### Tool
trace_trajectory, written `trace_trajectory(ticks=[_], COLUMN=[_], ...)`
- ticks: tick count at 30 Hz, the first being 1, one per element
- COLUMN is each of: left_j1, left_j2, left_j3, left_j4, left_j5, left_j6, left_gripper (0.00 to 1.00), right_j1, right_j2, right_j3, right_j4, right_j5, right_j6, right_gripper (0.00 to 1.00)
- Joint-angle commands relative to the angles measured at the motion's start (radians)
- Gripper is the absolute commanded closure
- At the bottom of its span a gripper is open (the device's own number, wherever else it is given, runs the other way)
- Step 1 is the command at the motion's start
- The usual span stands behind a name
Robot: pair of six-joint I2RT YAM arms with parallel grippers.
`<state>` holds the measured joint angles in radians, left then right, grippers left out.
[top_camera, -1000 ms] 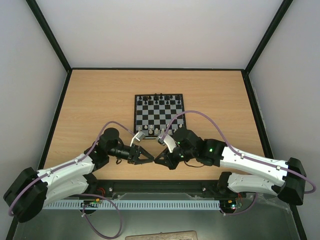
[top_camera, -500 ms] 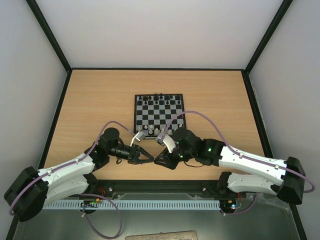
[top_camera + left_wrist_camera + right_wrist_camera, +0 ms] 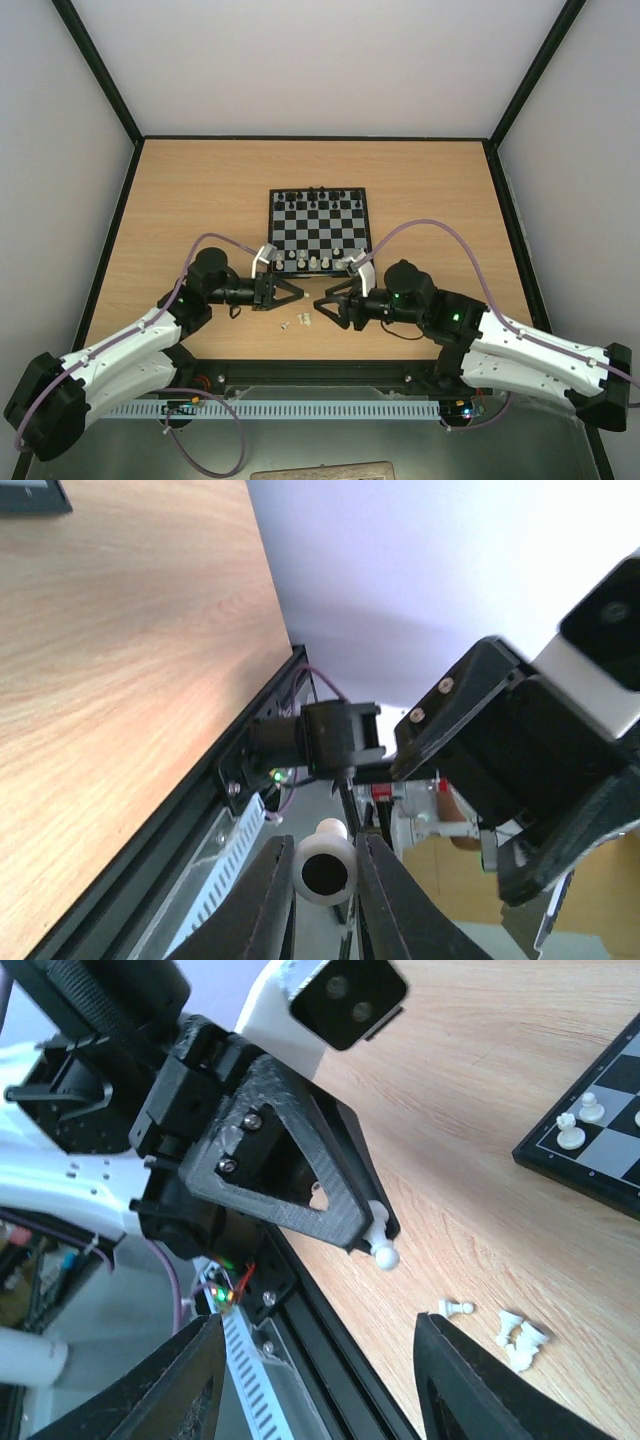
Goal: Set up the chess pieces on the board
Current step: Adjust the chess piece.
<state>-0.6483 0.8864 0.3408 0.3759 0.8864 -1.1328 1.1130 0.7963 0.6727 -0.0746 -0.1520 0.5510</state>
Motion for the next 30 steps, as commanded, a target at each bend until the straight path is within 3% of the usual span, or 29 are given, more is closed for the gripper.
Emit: trace_trajectory(ticks=[1,15,22,30], left_j1=[0.012,0.012,0.010,0.010], left_j2=[-0.018,-0.018,-0.011,-0.005], left_j3=[0.032,-0.006,-0.028,-0.025], left_j4=[0.047,0.242,0.308,0.316], left_j5=[-0.068,-0.097,-0.093,-0.090], left_j6=[-0.028,-0.181,-0.227,-0.227], left_gripper=[0.98,0.98,0.98,0.98], right_j1=[-0.009,-0.150,-0.199,-0.202], right_j2=[-0.049,-0.063,0.033,0.118], right_j3=[-0.087,-0.200,-0.214,-0.192], right_j4=[0.161,0.393,0.567,0.646], right_j5=[0.059,-0.095,-0.238,-0.322], right_j6=[0.135,0.280,0.358,0.387], right_gripper=[0.48,0.56,0.60,0.69])
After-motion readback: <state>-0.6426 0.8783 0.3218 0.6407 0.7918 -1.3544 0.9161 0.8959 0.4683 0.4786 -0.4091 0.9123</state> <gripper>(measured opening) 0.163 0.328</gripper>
